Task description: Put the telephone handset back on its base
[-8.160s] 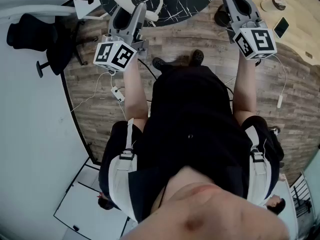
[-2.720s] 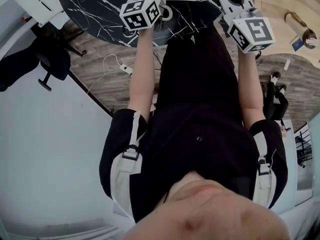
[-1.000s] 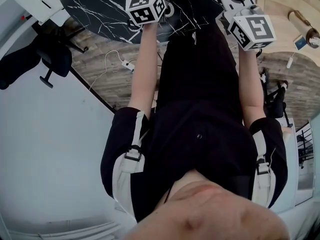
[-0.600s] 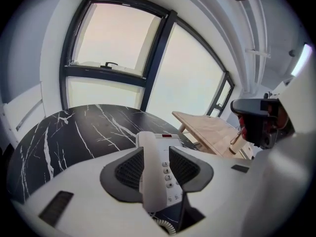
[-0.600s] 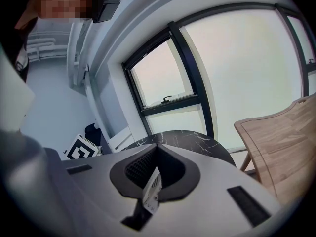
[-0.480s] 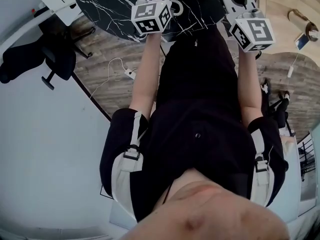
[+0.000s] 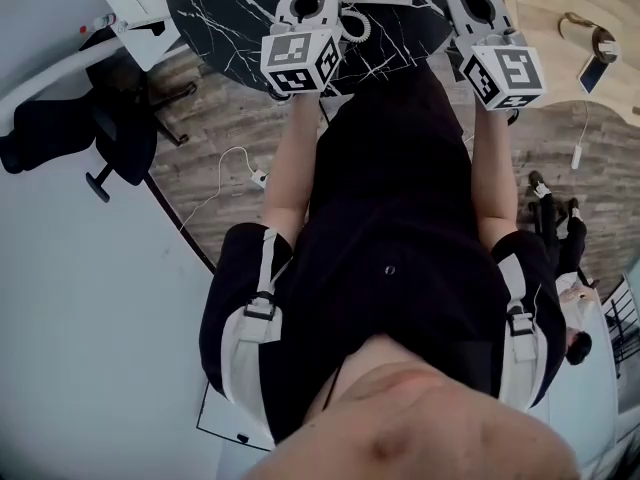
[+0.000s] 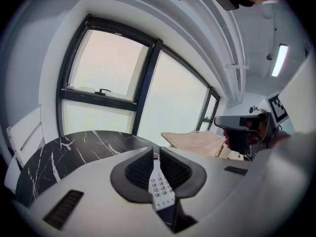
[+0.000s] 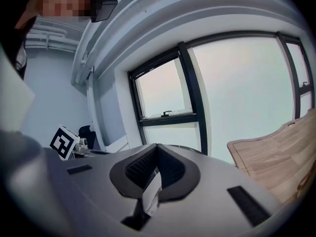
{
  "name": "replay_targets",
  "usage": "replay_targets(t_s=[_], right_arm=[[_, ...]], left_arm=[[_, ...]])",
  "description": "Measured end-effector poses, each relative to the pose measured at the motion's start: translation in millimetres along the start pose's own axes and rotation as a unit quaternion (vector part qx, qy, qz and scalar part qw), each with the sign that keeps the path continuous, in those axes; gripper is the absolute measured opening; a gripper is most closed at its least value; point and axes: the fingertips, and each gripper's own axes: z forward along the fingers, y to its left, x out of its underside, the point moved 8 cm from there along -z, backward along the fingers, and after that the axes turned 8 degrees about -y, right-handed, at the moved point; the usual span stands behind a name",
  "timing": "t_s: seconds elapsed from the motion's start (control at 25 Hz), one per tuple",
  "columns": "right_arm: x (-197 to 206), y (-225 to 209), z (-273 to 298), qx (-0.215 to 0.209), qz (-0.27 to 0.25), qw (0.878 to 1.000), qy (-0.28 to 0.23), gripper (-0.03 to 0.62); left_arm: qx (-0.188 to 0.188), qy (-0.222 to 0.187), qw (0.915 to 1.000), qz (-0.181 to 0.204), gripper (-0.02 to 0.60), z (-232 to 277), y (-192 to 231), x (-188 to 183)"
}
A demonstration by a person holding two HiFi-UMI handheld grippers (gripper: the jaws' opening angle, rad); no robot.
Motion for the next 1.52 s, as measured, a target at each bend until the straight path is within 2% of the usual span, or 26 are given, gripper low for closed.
replay_targets(t_s=[0.32, 0.64, 0.96, 1.52], right_arm=[[-30, 18, -20, 0.003, -0.018, 0.999, -0.047, 0.029], [-56, 28, -35, 0.002, -0.033, 0.996, -0.083, 0.029], [-69, 32, -51, -0.004, -0.042, 0.994, -0.102, 0.029], [-69, 32, -61, -0.007, -0.048, 0.993, -0.105, 0.029]], left_arm=[[0.03, -0.051, 0.9978, 0.03, 0.018, -32, -11, -46], [0.062, -0.082, 0.9936, 0.047, 0.017, -48, -25, -77], [0.066, -0.1, 0.9913, 0.053, 0.015, -60, -34, -91], [0.065, -0.102, 0.9912, 0.054, 0.015, -65, -43, -90]])
